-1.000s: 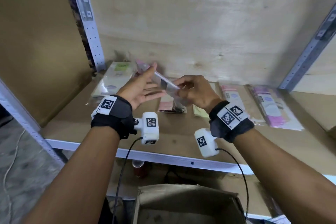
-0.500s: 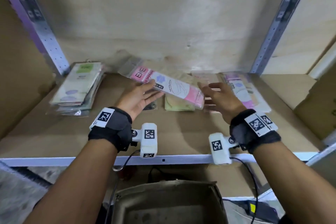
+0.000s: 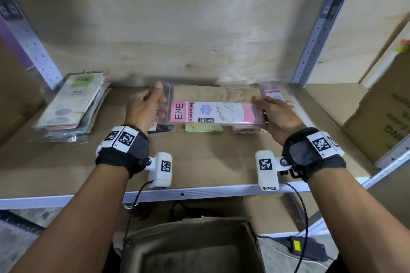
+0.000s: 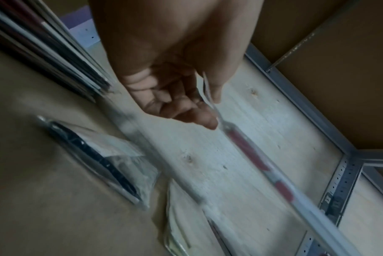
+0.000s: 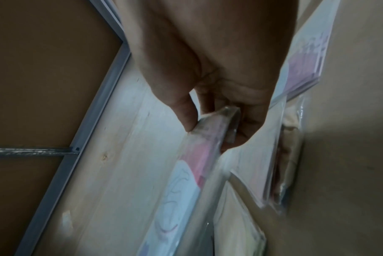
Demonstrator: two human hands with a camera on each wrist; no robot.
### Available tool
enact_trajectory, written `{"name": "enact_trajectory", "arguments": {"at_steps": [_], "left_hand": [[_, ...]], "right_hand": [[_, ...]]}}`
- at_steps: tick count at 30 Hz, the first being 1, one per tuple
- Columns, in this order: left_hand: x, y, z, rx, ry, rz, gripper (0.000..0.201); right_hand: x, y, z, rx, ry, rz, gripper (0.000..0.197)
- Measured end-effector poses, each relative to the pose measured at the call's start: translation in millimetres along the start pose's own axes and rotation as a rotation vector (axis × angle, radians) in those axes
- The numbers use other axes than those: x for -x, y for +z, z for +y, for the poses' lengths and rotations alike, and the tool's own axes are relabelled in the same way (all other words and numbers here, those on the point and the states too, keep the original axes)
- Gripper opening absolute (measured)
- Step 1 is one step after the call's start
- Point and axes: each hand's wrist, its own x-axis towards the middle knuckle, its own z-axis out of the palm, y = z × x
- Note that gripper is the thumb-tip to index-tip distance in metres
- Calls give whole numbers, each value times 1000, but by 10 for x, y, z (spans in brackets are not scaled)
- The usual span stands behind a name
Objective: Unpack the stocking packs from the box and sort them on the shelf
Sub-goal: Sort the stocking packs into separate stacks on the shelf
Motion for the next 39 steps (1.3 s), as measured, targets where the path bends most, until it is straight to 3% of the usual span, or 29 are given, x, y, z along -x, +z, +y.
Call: {"name": "enact_trajectory", "arguments": {"at_steps": [5, 10, 15, 27, 34, 39], "left_hand": [[24, -17, 15, 18, -16, -61, 39], [189, -98, 91, 620, -190, -263, 38], [239, -110, 71, 794, -312, -293, 38], [312, -107, 123, 785, -384, -104, 44], [287, -111, 94, 759, -331, -177, 39], [246, -89, 70, 750, -275, -119, 40]], "right_hand": [[-9, 44, 38, -150, 92, -68, 12], [16, 153, 96, -257, 190, -169, 17], [80, 329, 165, -288, 229, -217, 18], [160, 416, 178, -252, 216, -214, 35], [161, 421, 184, -258, 215, -230, 37], [132, 396, 193, -291, 226, -248, 33]]}}
